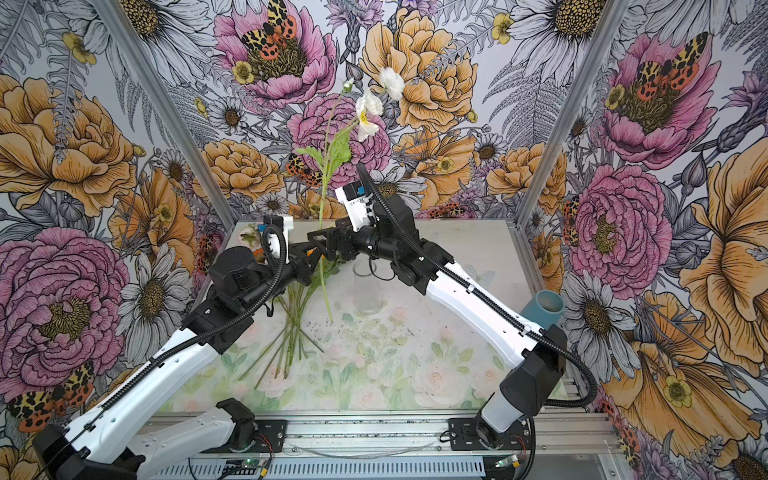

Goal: Arrange the flowers into the vase
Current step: 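Close the right gripper on the white stem while the left gripper opens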

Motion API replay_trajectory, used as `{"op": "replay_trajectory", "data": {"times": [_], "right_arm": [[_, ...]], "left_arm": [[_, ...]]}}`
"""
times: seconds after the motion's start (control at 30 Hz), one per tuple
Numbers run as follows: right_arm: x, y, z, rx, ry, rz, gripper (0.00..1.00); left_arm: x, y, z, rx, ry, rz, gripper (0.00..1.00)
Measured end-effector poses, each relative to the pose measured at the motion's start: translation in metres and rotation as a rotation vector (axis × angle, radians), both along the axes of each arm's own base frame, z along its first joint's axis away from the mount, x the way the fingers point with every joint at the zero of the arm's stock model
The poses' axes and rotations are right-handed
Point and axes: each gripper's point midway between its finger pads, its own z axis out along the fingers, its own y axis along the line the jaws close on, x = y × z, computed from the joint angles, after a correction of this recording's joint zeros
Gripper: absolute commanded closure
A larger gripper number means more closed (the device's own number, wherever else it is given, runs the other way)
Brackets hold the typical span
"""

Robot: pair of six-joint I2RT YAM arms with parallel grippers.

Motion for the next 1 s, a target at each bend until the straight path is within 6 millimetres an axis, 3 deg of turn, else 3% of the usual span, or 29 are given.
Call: {"op": "replay_trajectory", "data": {"times": [0.2, 0.53, 0.63, 1.0], "right_arm": [[0.0008, 0.0006, 0.0034, 0.003, -0.007, 0.000, 0.33], [0.0026, 0.0021, 0.0052, 0.007, -0.008, -0.002, 0.53], [0.0027, 0.0020, 0.0052, 0.005, -0.012, -0.001, 0.67], [0.0046, 0.0083, 0.0055, 0.013, -0.001, 0.017, 0.62]], "left_arm": [[-0.0021, -0.0027, 0.0066, -0.015, -0.022, -0.009, 1.00], [0.0026, 0.0029, 0.0080, -0.018, -0.027, 0.035, 1.00], [0.0041, 0.0043, 0.0075, -0.017, -0.026, 0.051, 1.00], [0.0049, 0.0033, 0.0063, -0.014, -0.023, 0.058, 1.00]]}}
